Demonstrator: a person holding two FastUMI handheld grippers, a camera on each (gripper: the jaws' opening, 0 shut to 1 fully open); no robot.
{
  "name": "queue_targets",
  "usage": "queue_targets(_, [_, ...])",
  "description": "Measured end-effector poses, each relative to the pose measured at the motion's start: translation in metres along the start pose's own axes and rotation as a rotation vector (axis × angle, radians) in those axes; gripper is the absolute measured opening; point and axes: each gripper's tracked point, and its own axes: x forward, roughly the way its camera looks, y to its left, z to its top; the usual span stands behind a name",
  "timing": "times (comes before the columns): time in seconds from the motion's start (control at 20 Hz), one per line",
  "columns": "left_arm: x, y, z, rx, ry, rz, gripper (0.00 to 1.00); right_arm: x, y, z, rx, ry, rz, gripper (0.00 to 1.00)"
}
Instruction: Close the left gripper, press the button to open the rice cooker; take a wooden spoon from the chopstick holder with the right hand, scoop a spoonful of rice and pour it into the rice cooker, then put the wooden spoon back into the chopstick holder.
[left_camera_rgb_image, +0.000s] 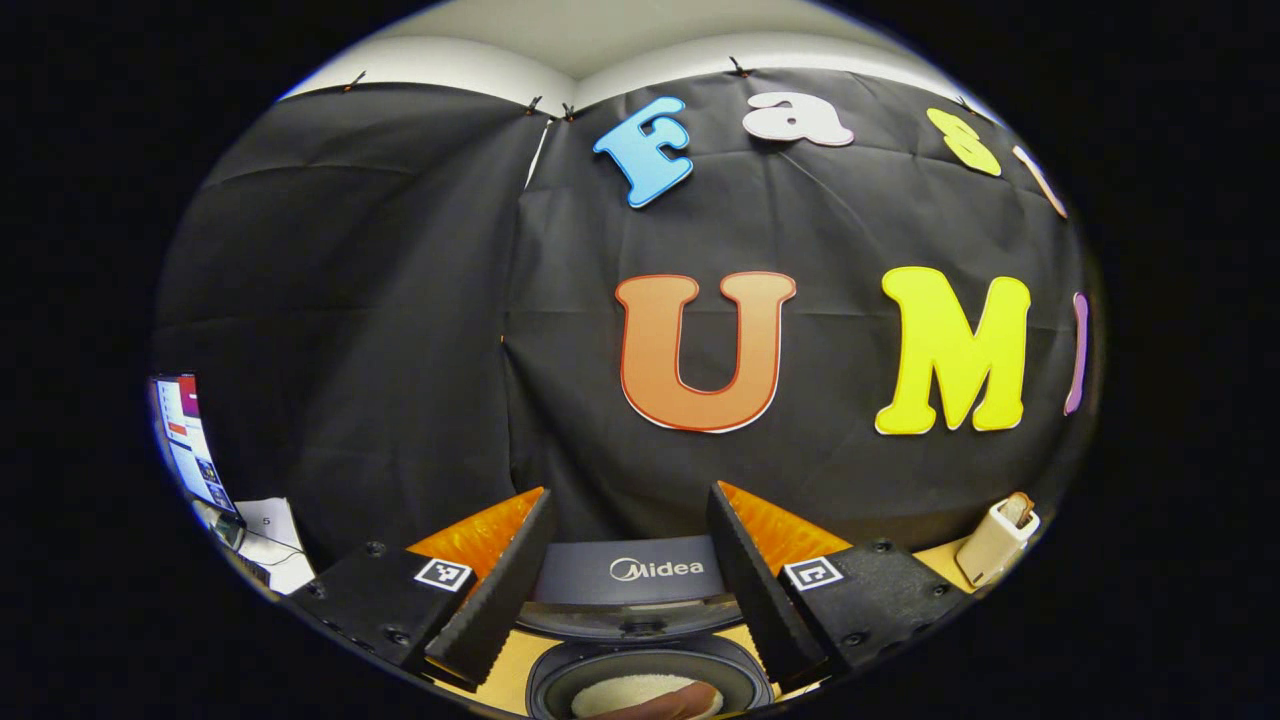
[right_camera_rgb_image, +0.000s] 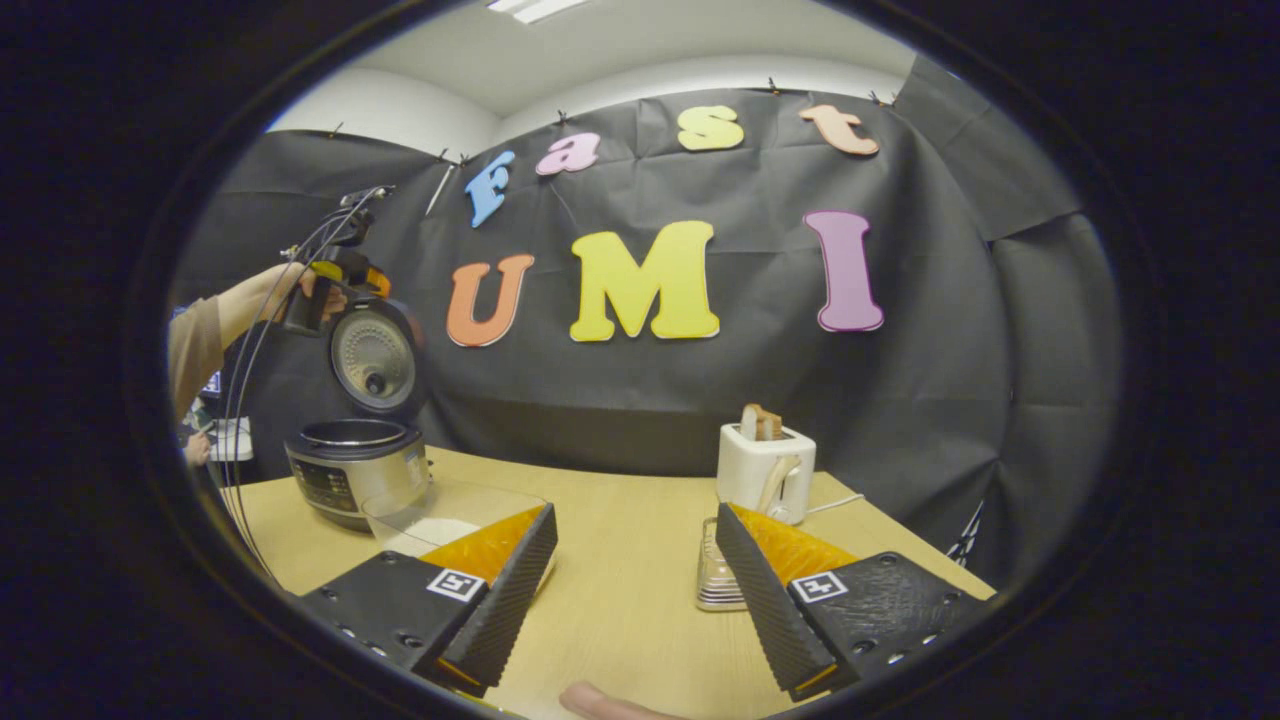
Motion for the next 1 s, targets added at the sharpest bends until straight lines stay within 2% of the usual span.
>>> queue_targets(0.1, [-0.017, -0.001, -0.008, -0.001, 0.018, -0.007, 0.97, -0.008, 0.002, 0.009, -0.015, -0.024, -0.002, 0.97])
queue_targets(0.35, [-0.061, -0.009, -0.035, 0.013, 0.046, -0.023, 0.97, -0.031, 0.013, 0.030, -0.056, -0.084, 0.017, 0.95])
queue_targets(0.45, [-0.078, -0.012, -0.050, 0.018, 0.066, -0.037, 0.96, -0.036, 0.011, 0.032, -0.063, -0.078, -0.001, 0.95])
queue_targets(0.8, [-0.116, -0.017, -0.101, 0.035, 0.178, -0.074, 0.97, -0.059, 0.007, 0.054, -0.037, -0.102, -0.009, 0.95])
queue_targets(1.0, [-0.126, -0.019, -0.119, 0.062, 0.184, -0.079, 0.96, -0.066, 0.011, 0.060, -0.047, -0.126, 0.005, 0.97])
